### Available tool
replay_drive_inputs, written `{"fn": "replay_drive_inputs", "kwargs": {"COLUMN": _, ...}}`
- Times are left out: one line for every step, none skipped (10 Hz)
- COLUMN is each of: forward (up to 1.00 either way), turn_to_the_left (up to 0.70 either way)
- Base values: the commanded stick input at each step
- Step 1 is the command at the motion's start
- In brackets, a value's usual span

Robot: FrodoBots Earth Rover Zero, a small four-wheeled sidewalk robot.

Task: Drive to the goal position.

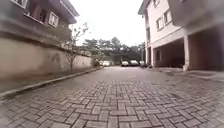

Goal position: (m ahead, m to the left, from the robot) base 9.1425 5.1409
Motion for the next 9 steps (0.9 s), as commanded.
{"fn": "replay_drive_inputs", "kwargs": {"forward": 0.50, "turn_to_the_left": 0.00}}
{"fn": "replay_drive_inputs", "kwargs": {"forward": 0.50, "turn_to_the_left": 0.00}}
{"fn": "replay_drive_inputs", "kwargs": {"forward": 0.50, "turn_to_the_left": 0.00}}
{"fn": "replay_drive_inputs", "kwargs": {"forward": 0.50, "turn_to_the_left": 0.00}}
{"fn": "replay_drive_inputs", "kwargs": {"forward": 0.50, "turn_to_the_left": 0.00}}
{"fn": "replay_drive_inputs", "kwargs": {"forward": 0.50, "turn_to_the_left": 0.00}}
{"fn": "replay_drive_inputs", "kwargs": {"forward": 0.50, "turn_to_the_left": 0.00}}
{"fn": "replay_drive_inputs", "kwargs": {"forward": 0.50, "turn_to_the_left": 0.00}}
{"fn": "replay_drive_inputs", "kwargs": {"forward": 0.50, "turn_to_the_left": 0.00}}
